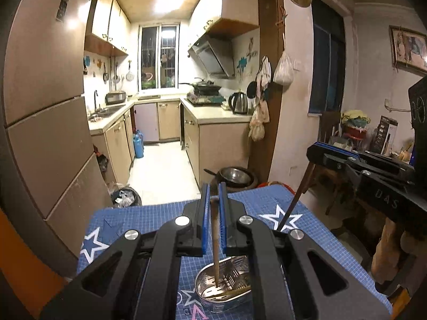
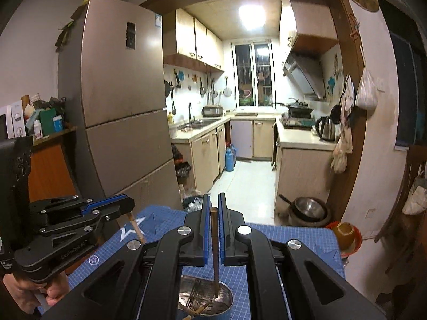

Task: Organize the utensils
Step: 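Lower the chopstick into the holder and open the left tool while the right tool opens, then withdraw both open tools from the holder toward the table, then close the left tool on a chopstick while the right tool grasps another, then carry the left tool's chopstick to the teal holder while the right tool carries its own, then lower the chopstick into the holder and open the left tool while the right tool opens, then withdraw both open tools back toward the remaining chopsticks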

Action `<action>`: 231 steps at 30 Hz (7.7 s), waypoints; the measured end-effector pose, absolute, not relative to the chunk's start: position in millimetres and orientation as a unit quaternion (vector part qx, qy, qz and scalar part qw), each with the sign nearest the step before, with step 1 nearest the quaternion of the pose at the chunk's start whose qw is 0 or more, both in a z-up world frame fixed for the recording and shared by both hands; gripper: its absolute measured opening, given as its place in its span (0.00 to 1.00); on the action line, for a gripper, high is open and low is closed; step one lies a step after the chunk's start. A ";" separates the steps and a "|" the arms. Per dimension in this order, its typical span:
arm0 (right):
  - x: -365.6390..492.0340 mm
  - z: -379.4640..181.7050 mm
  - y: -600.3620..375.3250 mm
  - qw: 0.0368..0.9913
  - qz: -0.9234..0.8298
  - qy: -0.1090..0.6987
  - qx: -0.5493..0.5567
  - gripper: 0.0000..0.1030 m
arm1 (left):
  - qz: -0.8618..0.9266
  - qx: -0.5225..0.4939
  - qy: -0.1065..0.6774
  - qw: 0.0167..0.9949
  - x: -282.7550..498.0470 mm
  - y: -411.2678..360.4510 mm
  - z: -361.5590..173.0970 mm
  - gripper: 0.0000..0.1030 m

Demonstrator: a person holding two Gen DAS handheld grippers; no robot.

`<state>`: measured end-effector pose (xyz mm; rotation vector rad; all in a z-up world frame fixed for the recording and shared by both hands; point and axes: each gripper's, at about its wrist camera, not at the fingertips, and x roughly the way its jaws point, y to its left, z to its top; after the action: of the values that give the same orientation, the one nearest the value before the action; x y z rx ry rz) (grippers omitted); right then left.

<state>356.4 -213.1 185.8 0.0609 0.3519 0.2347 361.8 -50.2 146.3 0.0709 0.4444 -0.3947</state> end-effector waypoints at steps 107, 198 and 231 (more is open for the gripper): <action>-8.6 -60.2 -117.2 0.976 0.128 0.177 -0.002 0.07 | -0.150 0.061 0.240 0.957 20.1 97.7 -78.7 0.05; 354.9 145.1 -222.4 0.972 0.134 0.188 0.045 0.07 | -0.209 0.027 0.201 0.956 326.8 -30.9 115.2 0.05; 103.5 105.5 -226.0 0.984 0.125 0.120 -0.036 0.41 | -0.189 0.091 0.160 0.965 139.0 28.4 69.3 0.65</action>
<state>103.5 -226.0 105.5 -0.0732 0.2409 0.2504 139.0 28.4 69.3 0.1847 0.3232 -0.3818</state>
